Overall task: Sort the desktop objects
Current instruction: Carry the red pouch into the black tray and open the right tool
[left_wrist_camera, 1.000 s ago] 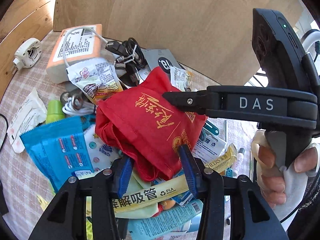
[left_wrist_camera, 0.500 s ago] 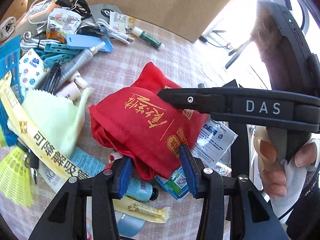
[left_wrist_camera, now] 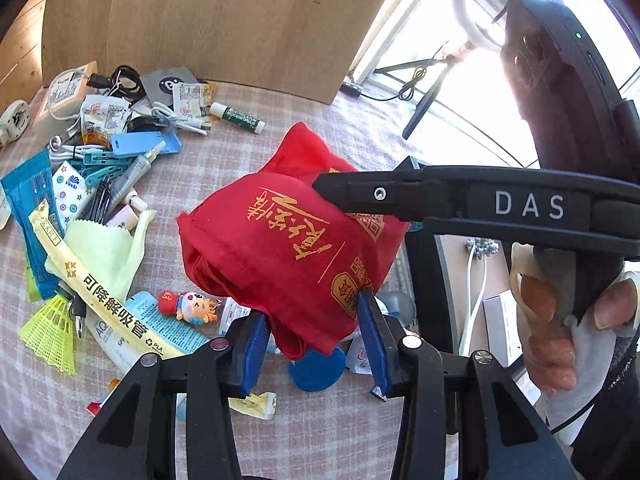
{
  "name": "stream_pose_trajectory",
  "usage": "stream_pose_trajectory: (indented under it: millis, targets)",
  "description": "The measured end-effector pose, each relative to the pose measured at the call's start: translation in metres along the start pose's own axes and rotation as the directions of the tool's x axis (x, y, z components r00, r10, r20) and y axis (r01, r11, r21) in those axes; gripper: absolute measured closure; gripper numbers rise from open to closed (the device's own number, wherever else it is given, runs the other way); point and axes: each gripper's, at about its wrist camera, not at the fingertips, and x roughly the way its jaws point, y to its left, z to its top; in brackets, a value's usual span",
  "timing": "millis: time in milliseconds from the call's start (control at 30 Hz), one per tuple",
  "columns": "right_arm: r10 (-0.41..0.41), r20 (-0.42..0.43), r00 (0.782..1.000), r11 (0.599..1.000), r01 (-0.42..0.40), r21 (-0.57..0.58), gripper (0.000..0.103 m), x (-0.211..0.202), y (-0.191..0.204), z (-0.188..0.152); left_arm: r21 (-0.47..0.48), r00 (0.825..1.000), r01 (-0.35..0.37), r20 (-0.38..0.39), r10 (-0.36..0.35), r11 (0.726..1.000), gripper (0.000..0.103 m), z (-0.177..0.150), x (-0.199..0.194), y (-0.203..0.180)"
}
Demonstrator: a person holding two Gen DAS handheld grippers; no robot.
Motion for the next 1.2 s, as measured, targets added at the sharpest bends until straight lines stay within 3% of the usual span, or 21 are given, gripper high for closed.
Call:
stream_pose_trajectory:
  millis: [233, 567, 667, 733, 800, 1000, 1200]
  targets:
    - [-0.034, 0.056, 0.998, 0.999, 0.032, 0.029, 0.069, -0.043, -0.029, -0.016, 0.07, 1.0, 0.03, -0.008, -0.029, 0.997, 0.062, 0.006, 0.014, -0.051]
    - [-0.143, 0.096, 0.985, 0.984, 0.131, 0.121, 0.069, -0.098, -0.11, -0.04, 0.149, 0.993, 0.113, -0.055, -0.106, 0.982, 0.062, 0.013, 0.062, -0.143]
    - [-0.176, 0.091, 0.98, 0.977, 0.163, 0.137, 0.069, -0.108, -0.134, -0.039, 0.182, 0.989, 0.137, -0.082, -0.124, 0.974, 0.065, 0.013, 0.079, -0.171]
    - [-0.197, 0.089, 0.976, 0.973, 0.184, 0.137, 0.069, -0.113, -0.147, -0.038, 0.205, 0.986, 0.151, -0.106, -0.131, 0.967, 0.074, 0.014, 0.091, -0.188]
    - [-0.202, 0.091, 0.975, 0.973, 0.189, 0.132, 0.069, -0.118, -0.156, -0.033, 0.184, 0.98, 0.182, -0.118, -0.162, 0.966, 0.077, 0.017, 0.103, -0.195]
    - [-0.196, 0.119, 0.973, 0.964, 0.169, 0.206, 0.069, -0.129, -0.19, -0.023, 0.203, 0.986, 0.145, -0.106, -0.126, 0.968, 0.077, 0.021, 0.116, -0.203]
    - [-0.211, 0.127, 0.969, 0.958, 0.179, 0.224, 0.069, -0.125, -0.195, -0.028, 0.206, 0.99, 0.12, -0.091, -0.103, 0.971, 0.077, 0.024, 0.111, -0.189]
